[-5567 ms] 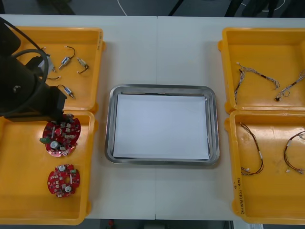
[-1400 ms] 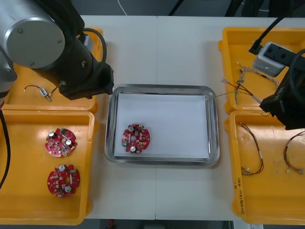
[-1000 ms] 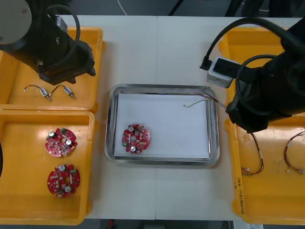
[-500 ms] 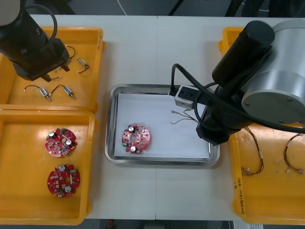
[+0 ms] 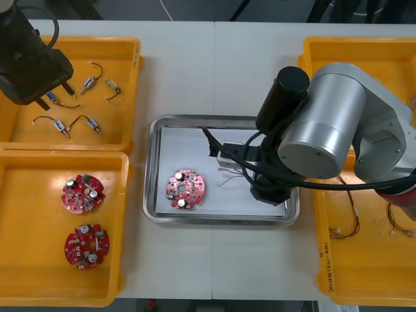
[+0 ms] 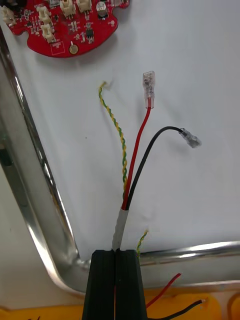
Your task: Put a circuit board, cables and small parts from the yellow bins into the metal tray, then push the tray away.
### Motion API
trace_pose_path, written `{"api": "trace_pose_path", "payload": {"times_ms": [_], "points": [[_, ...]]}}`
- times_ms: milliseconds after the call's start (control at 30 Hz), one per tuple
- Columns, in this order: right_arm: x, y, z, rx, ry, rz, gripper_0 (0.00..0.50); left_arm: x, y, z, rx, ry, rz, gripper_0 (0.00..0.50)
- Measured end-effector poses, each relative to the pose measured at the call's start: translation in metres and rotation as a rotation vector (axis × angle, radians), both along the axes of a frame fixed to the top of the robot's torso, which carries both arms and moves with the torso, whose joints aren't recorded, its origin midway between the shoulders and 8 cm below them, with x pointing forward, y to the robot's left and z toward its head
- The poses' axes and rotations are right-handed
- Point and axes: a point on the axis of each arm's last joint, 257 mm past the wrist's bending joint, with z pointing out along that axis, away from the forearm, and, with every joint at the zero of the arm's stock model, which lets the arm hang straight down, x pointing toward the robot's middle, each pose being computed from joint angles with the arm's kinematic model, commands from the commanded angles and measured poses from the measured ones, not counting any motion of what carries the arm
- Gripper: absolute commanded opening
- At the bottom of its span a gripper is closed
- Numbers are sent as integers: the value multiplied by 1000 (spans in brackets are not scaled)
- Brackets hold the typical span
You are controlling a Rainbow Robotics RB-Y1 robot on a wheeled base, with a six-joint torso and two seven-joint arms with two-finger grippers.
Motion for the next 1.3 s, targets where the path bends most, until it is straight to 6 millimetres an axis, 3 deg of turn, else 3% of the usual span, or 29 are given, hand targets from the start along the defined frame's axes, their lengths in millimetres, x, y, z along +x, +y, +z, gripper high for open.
{"api": "trace_pose_path", "payload": {"times_ms": [267, 667, 900, 933, 967, 1033, 1067, 1100, 1133, 1300], "points": [[17, 16, -26, 4, -58, 29, 0, -1, 25, -12, 24, 56, -68, 500], [18, 12, -65, 27, -20, -3, 0, 22, 50, -41, -4, 22, -8, 500], [15, 7, -71, 17, -10, -13, 21, 37, 60, -54, -13, -20, 19, 500], [14, 5, -71, 11, -6, -15, 40, 39, 61, -55, -10, -23, 15, 500], [13, 4, -72, 6, -2, -17, 151, 40, 62, -57, -6, -25, 10, 500], [12, 2, -72, 1, 3, -18, 257, 42, 65, -62, 4, -29, -4, 500], [12, 2, -72, 0, 5, -19, 347, 43, 66, -64, 10, -30, -12, 500], [12, 2, -72, 0, 5, -19, 479, 44, 68, -67, 16, -30, -19, 500], [12, 2, -72, 0, 5, -19, 500, 45, 69, -70, 21, -29, -23, 500], [12, 2, -72, 1, 5, -19, 500, 46, 73, -79, 40, -26, -33, 500]]}}
